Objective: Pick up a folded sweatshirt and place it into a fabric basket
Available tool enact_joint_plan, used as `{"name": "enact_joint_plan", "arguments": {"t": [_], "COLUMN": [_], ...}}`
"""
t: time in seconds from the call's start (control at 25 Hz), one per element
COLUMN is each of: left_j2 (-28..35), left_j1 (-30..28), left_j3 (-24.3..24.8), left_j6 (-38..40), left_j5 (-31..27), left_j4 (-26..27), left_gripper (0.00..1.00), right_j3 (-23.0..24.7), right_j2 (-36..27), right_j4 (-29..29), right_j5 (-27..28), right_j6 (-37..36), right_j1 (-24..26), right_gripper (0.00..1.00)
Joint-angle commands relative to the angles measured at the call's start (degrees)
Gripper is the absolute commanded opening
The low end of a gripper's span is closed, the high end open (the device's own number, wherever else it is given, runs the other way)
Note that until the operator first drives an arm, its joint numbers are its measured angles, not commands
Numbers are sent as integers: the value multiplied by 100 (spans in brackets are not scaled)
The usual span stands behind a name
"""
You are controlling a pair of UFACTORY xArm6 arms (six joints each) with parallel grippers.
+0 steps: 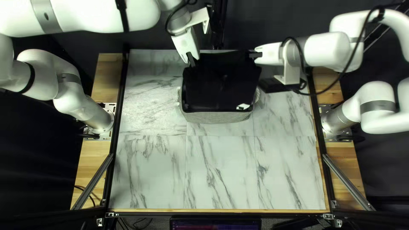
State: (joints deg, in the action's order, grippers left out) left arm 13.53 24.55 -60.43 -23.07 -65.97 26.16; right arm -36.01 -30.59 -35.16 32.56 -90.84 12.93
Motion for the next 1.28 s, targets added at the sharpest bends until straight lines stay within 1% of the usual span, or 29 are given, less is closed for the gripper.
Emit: {"name": "enact_joint_plan", "arguments": {"t": [0.04, 0.28, 0.44, 0.56, 0.64, 0.84, 1.0, 1.12, 1.28], "left_j2": [-102, -151, -138, -145, -193, -227, 41, 210, 334], "left_j1": [150, 275, 178, 12, -154, -472, -545, -512, -422], "left_j3": [76, 158, 397, 567, 722, 1196, 1648, 1864, 2028], "left_j6": [-234, -431, -470, -414, -369, -368, -407, -441, -521], "left_j5": [104, 167, 383, 579, 790, 1274, 1460, 1501, 1517], "left_j4": [68, 134, 203, 251, 310, 542, 686, 736, 778], "left_gripper": [0, 0, 0, 0, 0, 0, 0, 0, 0], "right_j3": [-29, -13, 86, 184, 255, 217, 167, 231, 330], "right_j2": [230, 378, 438, 357, 381, 656, 912, 1031, 1186], "right_j4": [-30, -91, -213, -297, -499, -800, -949, -942, -739], "right_j5": [-294, -446, -534, -475, -427, -300, -281, -410, -715], "right_j6": [-124, -124, 63, 250, 604, 1323, 1768, 1905, 1746], "right_j1": [250, 380, 339, 192, 22, -445, -758, -820, -754], "right_gripper": [0, 0, 0, 0, 0, 0, 0, 0, 0]}}
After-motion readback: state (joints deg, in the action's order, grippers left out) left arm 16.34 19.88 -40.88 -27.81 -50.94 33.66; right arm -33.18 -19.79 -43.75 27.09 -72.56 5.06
